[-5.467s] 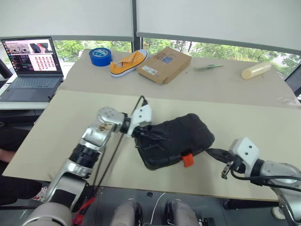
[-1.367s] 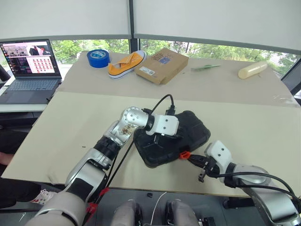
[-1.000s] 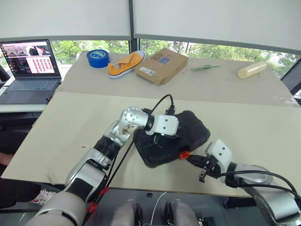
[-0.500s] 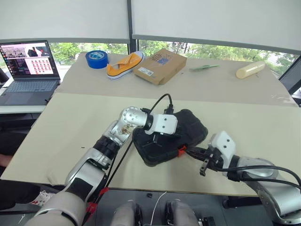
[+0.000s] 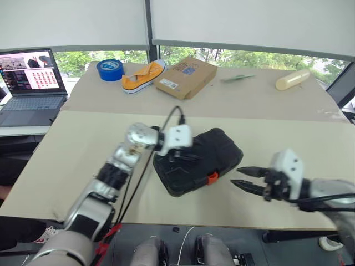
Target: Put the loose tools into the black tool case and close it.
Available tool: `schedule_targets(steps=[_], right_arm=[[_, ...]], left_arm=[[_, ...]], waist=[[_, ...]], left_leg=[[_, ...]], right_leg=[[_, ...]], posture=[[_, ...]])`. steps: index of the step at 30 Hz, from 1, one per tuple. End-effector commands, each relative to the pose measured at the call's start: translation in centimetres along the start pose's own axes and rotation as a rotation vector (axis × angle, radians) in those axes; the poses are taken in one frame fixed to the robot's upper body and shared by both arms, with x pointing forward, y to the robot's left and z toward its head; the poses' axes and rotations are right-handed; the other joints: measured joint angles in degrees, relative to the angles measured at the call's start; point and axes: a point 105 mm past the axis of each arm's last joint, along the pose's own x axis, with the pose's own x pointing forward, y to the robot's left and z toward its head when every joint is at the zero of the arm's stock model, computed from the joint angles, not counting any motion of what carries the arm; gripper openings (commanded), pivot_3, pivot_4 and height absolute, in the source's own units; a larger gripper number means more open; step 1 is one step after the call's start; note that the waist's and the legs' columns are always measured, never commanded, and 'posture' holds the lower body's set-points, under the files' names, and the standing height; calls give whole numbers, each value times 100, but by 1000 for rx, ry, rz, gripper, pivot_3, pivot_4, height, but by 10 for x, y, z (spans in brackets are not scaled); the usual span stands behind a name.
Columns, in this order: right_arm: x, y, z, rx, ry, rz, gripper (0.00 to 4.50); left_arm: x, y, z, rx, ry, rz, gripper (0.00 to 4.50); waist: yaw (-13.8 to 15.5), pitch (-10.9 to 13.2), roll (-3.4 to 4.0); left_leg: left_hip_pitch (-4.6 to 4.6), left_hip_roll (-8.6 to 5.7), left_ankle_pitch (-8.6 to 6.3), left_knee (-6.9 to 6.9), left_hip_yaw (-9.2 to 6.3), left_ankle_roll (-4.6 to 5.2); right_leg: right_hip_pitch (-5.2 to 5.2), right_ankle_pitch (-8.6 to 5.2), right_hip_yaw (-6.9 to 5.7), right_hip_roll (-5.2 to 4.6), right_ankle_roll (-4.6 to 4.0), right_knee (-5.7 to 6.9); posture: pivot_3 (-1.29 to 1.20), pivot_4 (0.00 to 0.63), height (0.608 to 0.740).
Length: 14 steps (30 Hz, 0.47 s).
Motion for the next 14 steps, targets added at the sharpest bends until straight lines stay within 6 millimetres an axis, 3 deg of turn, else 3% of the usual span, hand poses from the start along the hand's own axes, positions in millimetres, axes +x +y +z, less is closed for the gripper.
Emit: schedule_targets(steps=[1, 2, 3, 7, 10, 14], right_arm=[[-26, -7, 12, -12, -13, 76, 3847], [-35, -10, 13, 3, 1, 102, 4149], [-41, -12, 13, 13, 9, 121, 4437], [-60, -16, 15, 50, 27, 188, 4437], [-64, -21, 14, 43, 23, 193, 4437], [-60, -23, 12, 52, 9, 209, 4437]], left_arm=[[-44, -13, 1, -144, -8, -18, 4206], [-64, -20, 2, -187, -3, -29, 4500], [-76, -26, 3, -214, 3, -40, 4500], [-125, -59, 6, -344, 63, -89, 4500], [-143, -75, 5, -403, 81, -58, 4500], [-147, -82, 6, -436, 58, -7, 4500]], waist=[[19, 4, 3], [24, 15, 7], [25, 21, 9], [57, 79, 10], [110, 95, 21], [160, 105, 34]], left_leg=[[0, 0, 6, -3, -1, -10], [-4, 0, 7, -2, -6, -11], [-6, 0, 7, -3, -4, -12], [-16, -3, 5, 2, -4, -9], [-18, -9, 2, 1, -11, -8], [-23, -16, -21, 1, -25, -44]], right_leg=[[-1, 3, 0, 2, -8, 2], [-3, 2, -3, 4, -8, 3], [-5, 2, 1, 3, -9, 1], [-7, -1, -1, -6, -4, -7], [-2, -11, -15, -24, 7, -14], [2, -14, -25, -35, 11, -27]], posture=[[0, 150, 731], [0, 150, 731], [0, 150, 731], [0, 150, 731], [0, 150, 731], [0, 150, 731]])
